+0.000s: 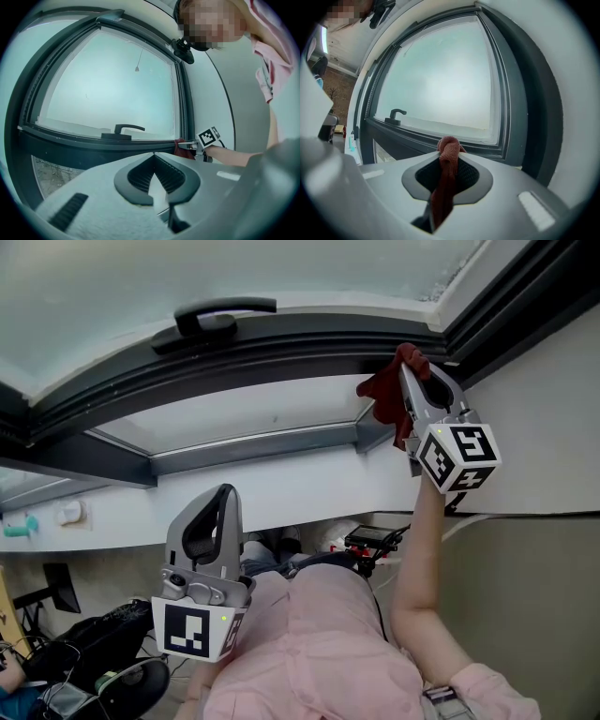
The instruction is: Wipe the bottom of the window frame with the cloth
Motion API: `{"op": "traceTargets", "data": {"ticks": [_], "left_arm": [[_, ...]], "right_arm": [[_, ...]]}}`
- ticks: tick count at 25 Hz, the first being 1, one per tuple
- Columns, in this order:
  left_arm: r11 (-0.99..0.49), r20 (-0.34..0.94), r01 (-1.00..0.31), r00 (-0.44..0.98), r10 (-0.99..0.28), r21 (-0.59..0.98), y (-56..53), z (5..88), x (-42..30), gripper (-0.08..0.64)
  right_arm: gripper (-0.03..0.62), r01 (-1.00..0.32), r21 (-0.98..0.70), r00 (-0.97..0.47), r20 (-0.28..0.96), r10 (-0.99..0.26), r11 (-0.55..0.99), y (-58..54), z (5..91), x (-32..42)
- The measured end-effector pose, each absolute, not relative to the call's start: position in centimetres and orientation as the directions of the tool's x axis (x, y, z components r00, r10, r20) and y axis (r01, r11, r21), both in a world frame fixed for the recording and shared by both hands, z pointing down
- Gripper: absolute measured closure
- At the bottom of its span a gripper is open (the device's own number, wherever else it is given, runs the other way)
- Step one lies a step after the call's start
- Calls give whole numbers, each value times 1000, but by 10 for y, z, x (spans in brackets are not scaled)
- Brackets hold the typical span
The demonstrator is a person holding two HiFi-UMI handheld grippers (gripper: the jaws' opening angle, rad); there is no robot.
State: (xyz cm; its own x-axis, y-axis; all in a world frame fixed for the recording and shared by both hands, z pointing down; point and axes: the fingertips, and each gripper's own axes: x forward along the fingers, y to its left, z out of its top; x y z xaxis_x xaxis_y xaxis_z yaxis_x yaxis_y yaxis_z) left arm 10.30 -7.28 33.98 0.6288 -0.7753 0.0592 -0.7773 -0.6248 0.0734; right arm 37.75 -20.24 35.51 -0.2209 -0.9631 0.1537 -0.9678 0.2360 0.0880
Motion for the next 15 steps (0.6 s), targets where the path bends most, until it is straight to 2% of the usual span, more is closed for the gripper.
{"op": "traceTargets", "data": {"ticks": [15], "left_arm": [[-637, 60, -768, 641, -765, 67, -74, 338, 119, 560]], "right_arm": [[540, -983, 68, -159, 148, -976, 170, -201, 355, 413]]}}
